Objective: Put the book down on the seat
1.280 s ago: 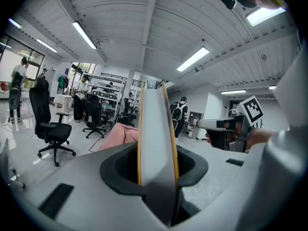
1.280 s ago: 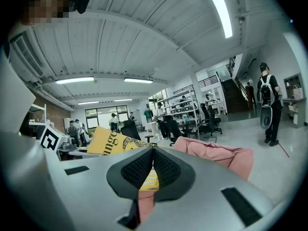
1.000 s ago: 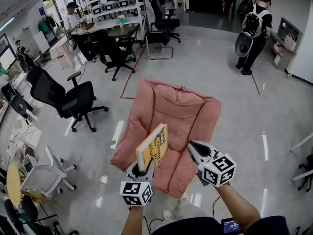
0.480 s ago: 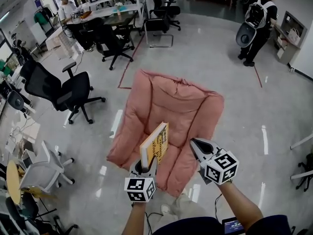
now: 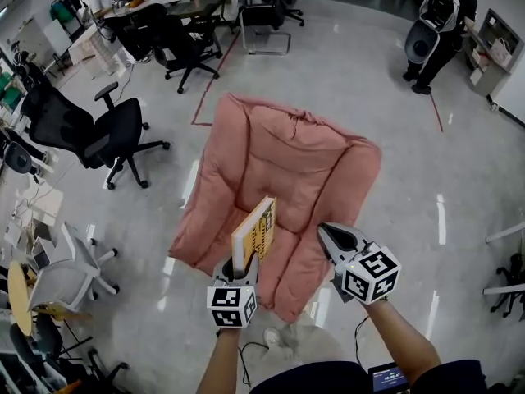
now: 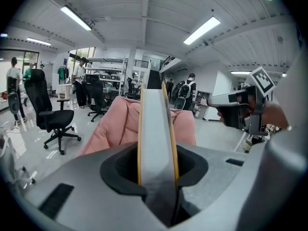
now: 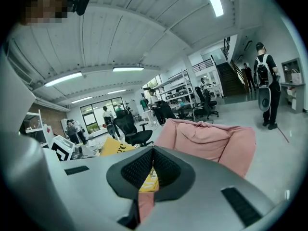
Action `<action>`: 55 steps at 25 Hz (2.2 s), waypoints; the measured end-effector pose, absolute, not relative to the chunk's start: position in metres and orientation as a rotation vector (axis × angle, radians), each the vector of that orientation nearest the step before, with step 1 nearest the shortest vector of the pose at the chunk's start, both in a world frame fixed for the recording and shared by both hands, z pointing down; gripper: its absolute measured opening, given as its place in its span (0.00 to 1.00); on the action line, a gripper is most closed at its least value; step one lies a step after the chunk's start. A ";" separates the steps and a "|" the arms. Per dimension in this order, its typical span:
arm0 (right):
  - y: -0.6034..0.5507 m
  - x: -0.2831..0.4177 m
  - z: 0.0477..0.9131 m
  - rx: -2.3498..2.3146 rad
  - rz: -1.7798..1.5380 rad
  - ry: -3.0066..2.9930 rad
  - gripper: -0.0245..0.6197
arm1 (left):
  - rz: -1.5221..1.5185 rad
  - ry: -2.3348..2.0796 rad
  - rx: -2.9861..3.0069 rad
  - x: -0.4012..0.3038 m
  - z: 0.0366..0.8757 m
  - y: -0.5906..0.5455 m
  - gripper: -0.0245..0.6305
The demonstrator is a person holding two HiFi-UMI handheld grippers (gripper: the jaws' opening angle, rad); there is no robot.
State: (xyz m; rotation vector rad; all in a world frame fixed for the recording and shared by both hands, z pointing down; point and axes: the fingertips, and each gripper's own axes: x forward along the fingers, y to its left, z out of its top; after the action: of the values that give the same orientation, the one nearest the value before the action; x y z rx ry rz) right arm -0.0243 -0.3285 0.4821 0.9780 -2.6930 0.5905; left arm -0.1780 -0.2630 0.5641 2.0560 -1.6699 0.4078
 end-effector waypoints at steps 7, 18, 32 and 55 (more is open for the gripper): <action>-0.333 -0.020 0.517 0.973 0.662 -2.641 0.07 | 0.487 -1.627 2.050 -0.167 0.597 -0.273 0.26; -0.351 -0.019 0.547 0.993 0.691 -2.607 0.07 | 0.596 -1.562 2.028 -0.162 0.652 -0.296 0.26; -0.350 -0.009 0.606 1.022 0.808 -2.532 0.07 | 0.717 -1.473 2.007 -0.137 0.724 -0.304 0.26; -0.349 0.001 0.665 1.044 0.947 -2.466 0.07 | 0.921 -1.312 1.947 -0.102 0.818 -0.305 0.26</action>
State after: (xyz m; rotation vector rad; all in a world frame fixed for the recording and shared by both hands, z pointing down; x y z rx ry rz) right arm 0.0014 -0.3494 0.6650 1.0439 -2.4659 0.9474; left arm -0.1020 -0.3046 0.8179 1.9473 -1.3122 0.9214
